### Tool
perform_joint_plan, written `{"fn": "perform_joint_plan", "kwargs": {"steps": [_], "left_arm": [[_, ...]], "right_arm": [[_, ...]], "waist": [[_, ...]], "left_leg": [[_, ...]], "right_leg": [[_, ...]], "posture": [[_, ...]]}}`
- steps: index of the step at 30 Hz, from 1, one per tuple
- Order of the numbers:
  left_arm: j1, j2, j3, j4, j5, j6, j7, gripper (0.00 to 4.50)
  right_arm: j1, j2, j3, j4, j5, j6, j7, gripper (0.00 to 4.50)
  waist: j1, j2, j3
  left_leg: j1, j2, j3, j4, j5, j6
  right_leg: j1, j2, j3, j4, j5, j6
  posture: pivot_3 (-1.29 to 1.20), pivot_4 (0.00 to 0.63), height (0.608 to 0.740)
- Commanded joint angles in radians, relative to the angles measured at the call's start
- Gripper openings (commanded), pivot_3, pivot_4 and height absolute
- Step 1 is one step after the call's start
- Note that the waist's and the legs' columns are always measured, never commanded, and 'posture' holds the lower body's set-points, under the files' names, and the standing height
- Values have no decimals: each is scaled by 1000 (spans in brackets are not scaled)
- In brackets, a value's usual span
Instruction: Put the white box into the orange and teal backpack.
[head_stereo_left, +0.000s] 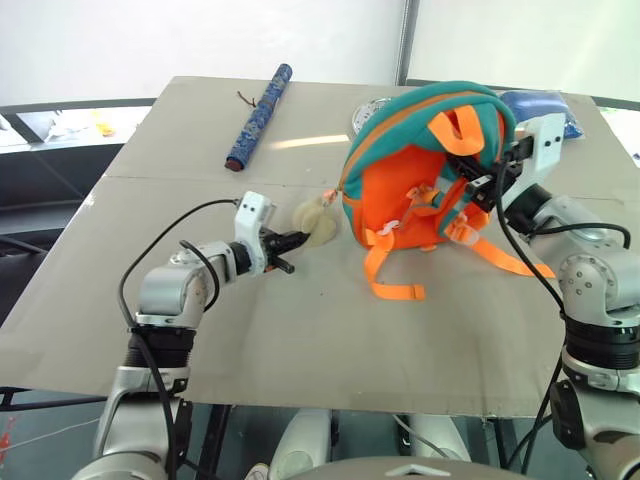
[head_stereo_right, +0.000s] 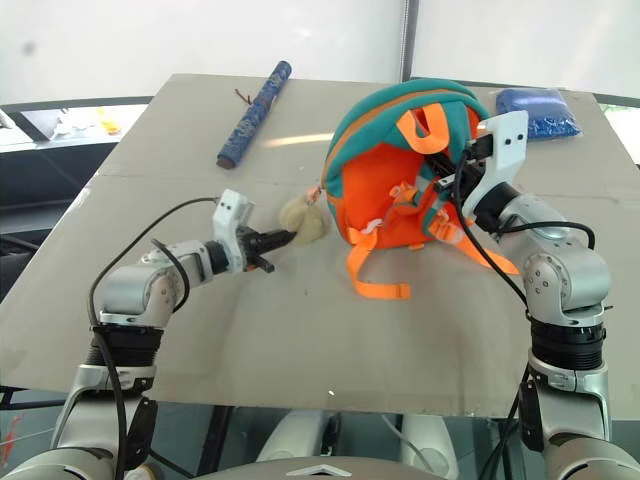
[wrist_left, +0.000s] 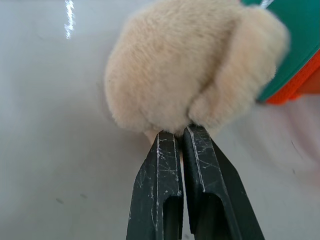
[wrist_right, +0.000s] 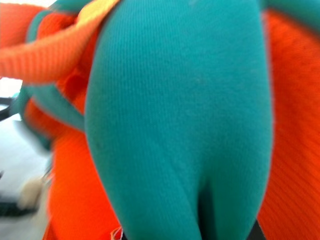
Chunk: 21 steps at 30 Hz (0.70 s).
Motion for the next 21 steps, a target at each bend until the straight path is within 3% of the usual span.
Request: {"fn": "perform_joint_plan", "kwargs": {"steps": [1,7,12,14,15,18,19,21], "left_arm": [[53,-12,-78,8,69,25,40,54],[-56,-149,-102,7,66,-40,61,54],[-129,-186,-131,57,116,-152,24,54],[-123,-179,-156,69,136,-224,-23,54],[-118,-181,-154,68,132,-232,-34,0],[-97,-176,-121,44,92,-248,-89,0],[-86,-171,-102,37,83,-251,-94,662],[-55,-142,-85,3,69,-263,-133,1426]], "right_arm": [[-32,-11,-91,-18,11,-10,-54,0],[-32,-69,-170,-14,-19,-25,-112,0],[139,-171,-82,-150,56,64,54,0],[213,-195,-34,-175,18,45,81,0],[232,-207,-20,-177,-16,24,82,707],[286,-245,-11,-189,-58,3,102,1841],[300,-252,-26,-201,-52,8,106,2472],[334,-273,-62,-235,-41,13,119,3359]], "waist": [[1,1,-2],[29,3,-4],[29,3,-4],[15,3,-4],[7,4,-4],[-1,4,-4],[0,4,-4],[1,4,-4]], "left_leg": [[1,0,0,0,0,0],[1,-1,-1,1,0,0],[-3,-2,-1,2,0,0],[-2,-2,0,-2,0,0],[-2,-2,-1,-4,0,0],[-2,-2,-1,-4,0,0],[-2,-2,0,-3,0,0],[-1,-2,-1,-1,0,1]], "right_leg": [[1,0,0,0,0,0],[3,-1,-1,0,0,0],[3,0,-3,-1,0,0],[2,0,-3,-1,0,0],[0,0,-2,-1,0,0],[-1,0,2,-1,0,0],[-1,0,3,-2,0,0],[-1,0,2,-2,0,0]], "posture": [[0,150,733],[0,150,733],[0,150,733],[0,150,733],[0,150,733],[0,150,733],[0,150,733],[0,150,733]]}}
